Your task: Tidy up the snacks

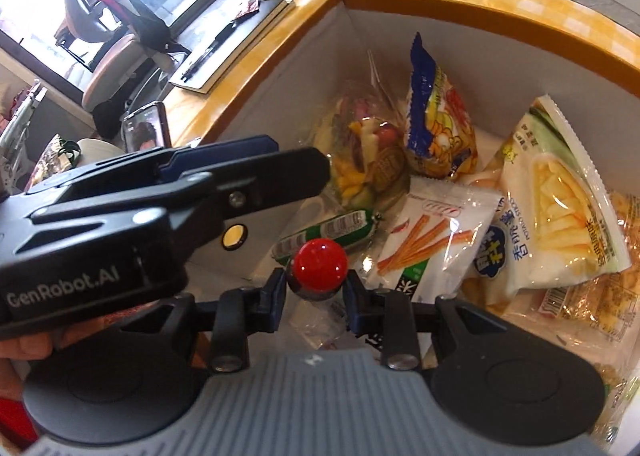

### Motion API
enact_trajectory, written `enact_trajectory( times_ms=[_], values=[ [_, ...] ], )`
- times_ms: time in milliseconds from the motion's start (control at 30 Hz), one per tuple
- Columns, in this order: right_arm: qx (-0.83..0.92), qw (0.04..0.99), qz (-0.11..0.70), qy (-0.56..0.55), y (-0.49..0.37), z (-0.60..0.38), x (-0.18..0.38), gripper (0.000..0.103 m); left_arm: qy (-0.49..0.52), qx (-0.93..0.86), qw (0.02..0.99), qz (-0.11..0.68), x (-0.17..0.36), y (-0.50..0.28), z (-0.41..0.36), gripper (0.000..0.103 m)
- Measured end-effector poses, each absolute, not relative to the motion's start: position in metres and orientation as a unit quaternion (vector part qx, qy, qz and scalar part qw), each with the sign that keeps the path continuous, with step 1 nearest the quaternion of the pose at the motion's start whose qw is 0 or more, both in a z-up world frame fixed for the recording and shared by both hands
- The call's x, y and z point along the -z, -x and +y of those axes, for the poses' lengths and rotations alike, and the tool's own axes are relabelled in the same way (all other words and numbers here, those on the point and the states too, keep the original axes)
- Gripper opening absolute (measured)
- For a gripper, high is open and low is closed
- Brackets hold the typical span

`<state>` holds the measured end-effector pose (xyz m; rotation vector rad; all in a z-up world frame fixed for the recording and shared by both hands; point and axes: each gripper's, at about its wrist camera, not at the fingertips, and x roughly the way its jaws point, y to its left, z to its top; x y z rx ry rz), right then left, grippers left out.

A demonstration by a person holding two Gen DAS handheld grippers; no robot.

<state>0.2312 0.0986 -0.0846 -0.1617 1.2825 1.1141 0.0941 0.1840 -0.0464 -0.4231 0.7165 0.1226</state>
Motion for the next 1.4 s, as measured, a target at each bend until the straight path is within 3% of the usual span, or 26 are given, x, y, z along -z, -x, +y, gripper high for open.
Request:
enact_trajectory(
  times_ms=[533, 800, 867, 1000, 1200, 1300, 1400],
  values=[
    [-0.433, 0.766, 0.458, 0.129, -0.216, 0.065, 0.038, 0.037, 0.179, -0.055, 0.919, 0.346, 0.038, -0.096, 0.171, 0.052],
    [-0.374, 0.818, 0.42, 0.12, -0.207, 0.013, -0.002, 0.044, 0.142, -0.054, 0.936, 0.318, 0.005, -0.082, 0.138, 0.059],
    [-0.355, 0.836, 0.402, 0.112, -0.2, -0.002, -0.016, 0.047, 0.128, -0.052, 0.939, 0.315, -0.003, -0.076, 0.128, 0.061],
    [-0.321, 0.873, 0.358, 0.088, -0.186, -0.033, -0.043, 0.059, 0.094, -0.058, 0.946, 0.306, -0.02, -0.066, 0.11, 0.078],
    [-0.277, 0.918, 0.28, 0.054, -0.143, -0.076, -0.074, 0.069, 0.009, -0.093, 0.958, 0.272, -0.041, -0.041, 0.077, 0.092],
    [-0.26, 0.93, 0.257, 0.042, -0.121, -0.091, -0.08, 0.085, 0.011, -0.095, 0.96, 0.264, -0.045, -0.029, 0.067, 0.098],
    [-0.24, 0.936, 0.256, 0.04, -0.103, -0.099, -0.082, 0.095, 0.015, -0.095, 0.958, 0.27, -0.045, -0.022, 0.061, 0.101]
  ],
)
